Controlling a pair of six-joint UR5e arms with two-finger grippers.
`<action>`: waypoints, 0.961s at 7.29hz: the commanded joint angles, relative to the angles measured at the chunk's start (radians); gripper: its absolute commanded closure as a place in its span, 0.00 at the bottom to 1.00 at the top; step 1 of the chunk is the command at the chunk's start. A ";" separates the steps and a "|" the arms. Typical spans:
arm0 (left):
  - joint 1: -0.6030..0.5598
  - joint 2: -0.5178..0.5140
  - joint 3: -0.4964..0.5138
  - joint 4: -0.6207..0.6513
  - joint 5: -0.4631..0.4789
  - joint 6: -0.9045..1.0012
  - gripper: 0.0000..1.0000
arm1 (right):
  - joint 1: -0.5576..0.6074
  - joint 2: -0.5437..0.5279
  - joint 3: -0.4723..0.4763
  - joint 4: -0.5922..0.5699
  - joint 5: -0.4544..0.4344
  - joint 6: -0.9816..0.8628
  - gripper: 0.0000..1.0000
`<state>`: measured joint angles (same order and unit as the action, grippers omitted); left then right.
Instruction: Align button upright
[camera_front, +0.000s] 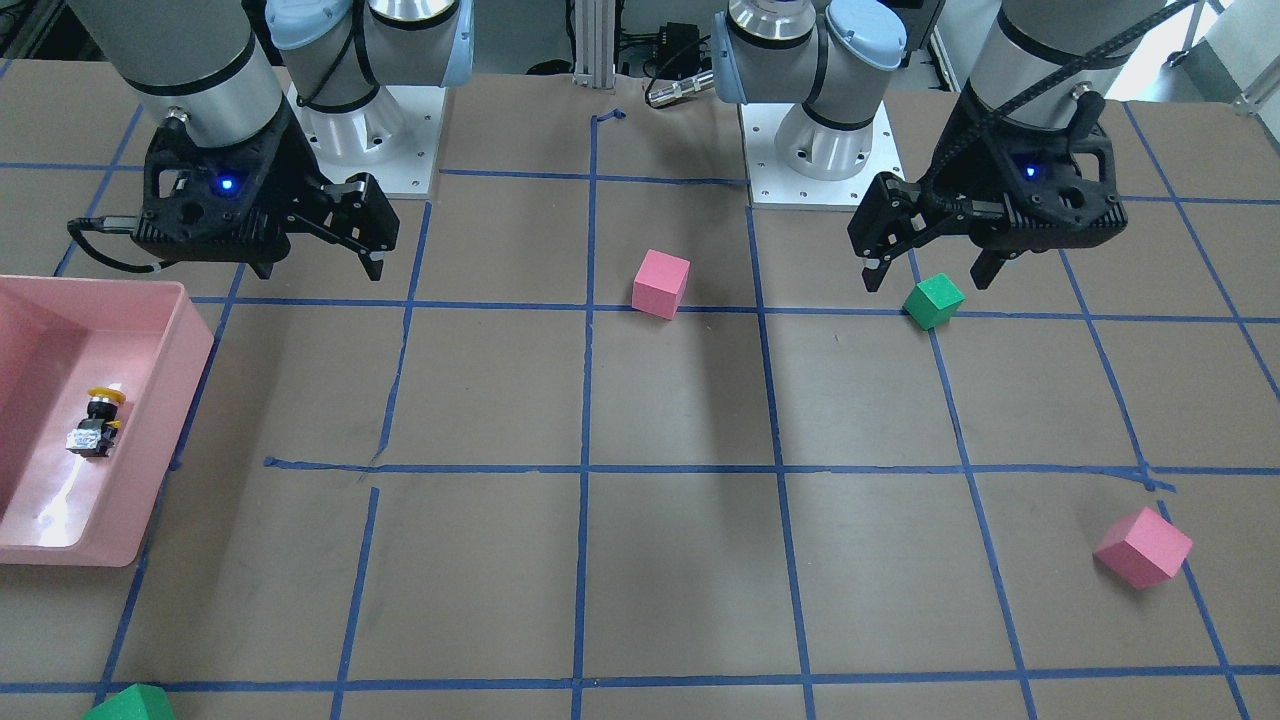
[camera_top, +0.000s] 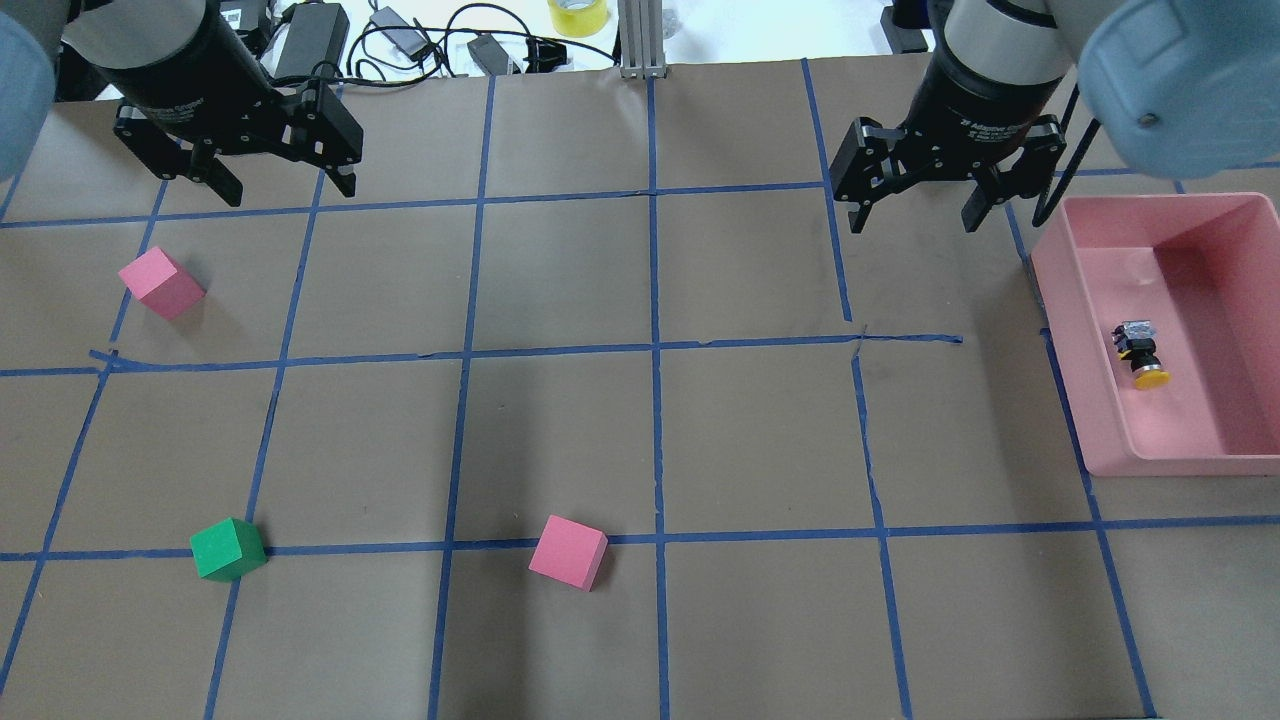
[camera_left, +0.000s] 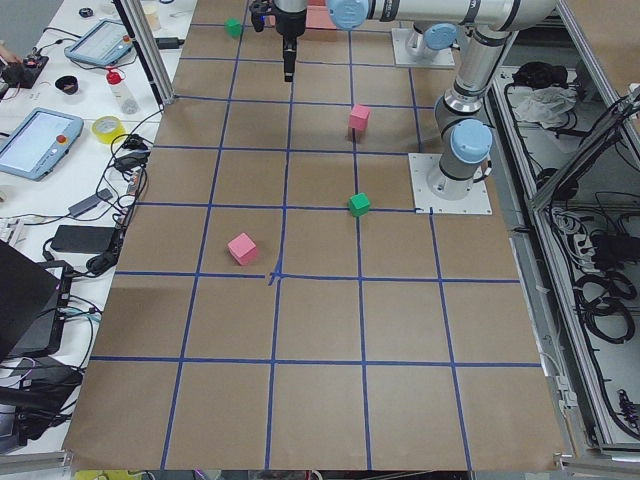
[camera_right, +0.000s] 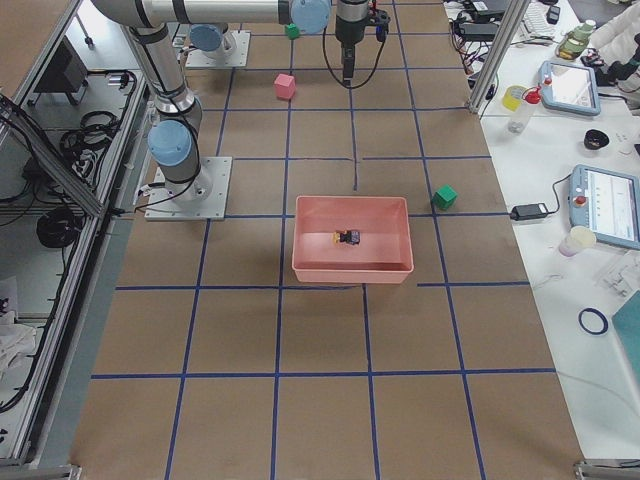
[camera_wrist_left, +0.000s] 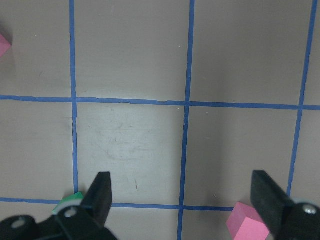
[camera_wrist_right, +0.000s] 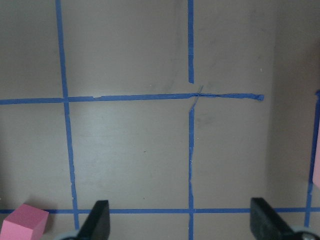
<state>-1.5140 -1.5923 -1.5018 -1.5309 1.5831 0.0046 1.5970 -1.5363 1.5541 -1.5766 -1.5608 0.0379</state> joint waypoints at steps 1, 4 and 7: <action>0.000 0.000 0.000 0.000 0.000 0.000 0.00 | 0.000 0.001 0.001 0.003 -0.025 -0.015 0.00; 0.000 0.000 0.000 0.000 0.000 0.000 0.00 | 0.001 -0.008 -0.005 0.007 -0.024 -0.001 0.00; 0.000 0.000 0.000 0.000 0.000 0.000 0.00 | 0.000 0.001 -0.003 0.000 0.034 -0.015 0.00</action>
<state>-1.5140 -1.5913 -1.5018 -1.5309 1.5831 0.0046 1.5982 -1.5392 1.5501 -1.5745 -1.5608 0.0313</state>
